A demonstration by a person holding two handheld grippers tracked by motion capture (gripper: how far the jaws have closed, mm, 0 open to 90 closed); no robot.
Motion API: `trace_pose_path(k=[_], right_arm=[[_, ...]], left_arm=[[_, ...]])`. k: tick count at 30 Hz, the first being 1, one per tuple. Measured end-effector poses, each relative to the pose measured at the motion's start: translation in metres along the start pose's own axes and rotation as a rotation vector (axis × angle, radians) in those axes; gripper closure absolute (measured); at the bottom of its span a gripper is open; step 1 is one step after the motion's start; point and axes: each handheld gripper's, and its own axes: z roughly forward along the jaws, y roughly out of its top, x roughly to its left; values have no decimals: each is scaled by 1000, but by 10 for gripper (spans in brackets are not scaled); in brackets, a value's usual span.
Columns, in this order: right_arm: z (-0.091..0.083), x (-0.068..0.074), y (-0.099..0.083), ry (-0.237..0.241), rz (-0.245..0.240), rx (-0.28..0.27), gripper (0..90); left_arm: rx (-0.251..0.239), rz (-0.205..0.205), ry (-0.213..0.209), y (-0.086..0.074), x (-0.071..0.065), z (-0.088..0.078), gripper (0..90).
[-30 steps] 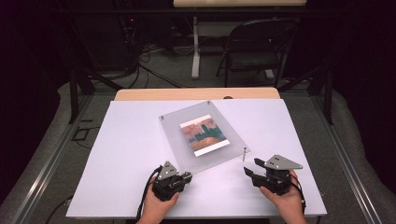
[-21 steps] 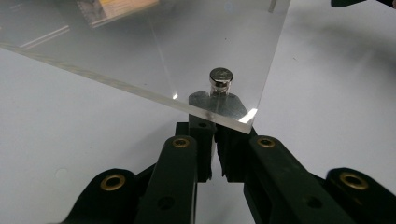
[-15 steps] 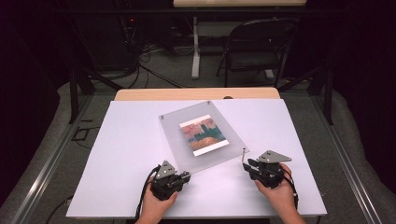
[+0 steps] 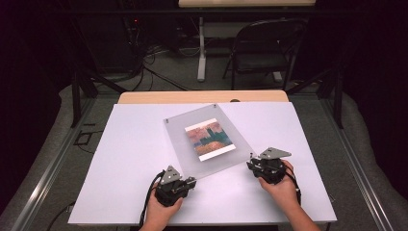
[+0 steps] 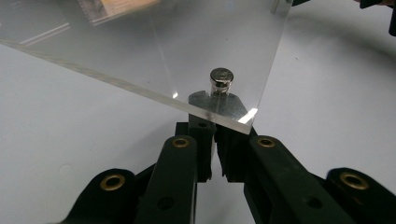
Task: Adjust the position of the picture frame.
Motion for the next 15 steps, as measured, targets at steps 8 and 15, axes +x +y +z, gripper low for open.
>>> trace_pose_path(k=[8, 15], right_arm=[[9, -3, -1, -12, 9, -35, 788], [11, -4, -1, -11, 15, -37, 822]], left_arm=[[-3, -1, 4, 0, 0, 0, 853], [-5, -2, 6, -1, 0, 0, 854]])
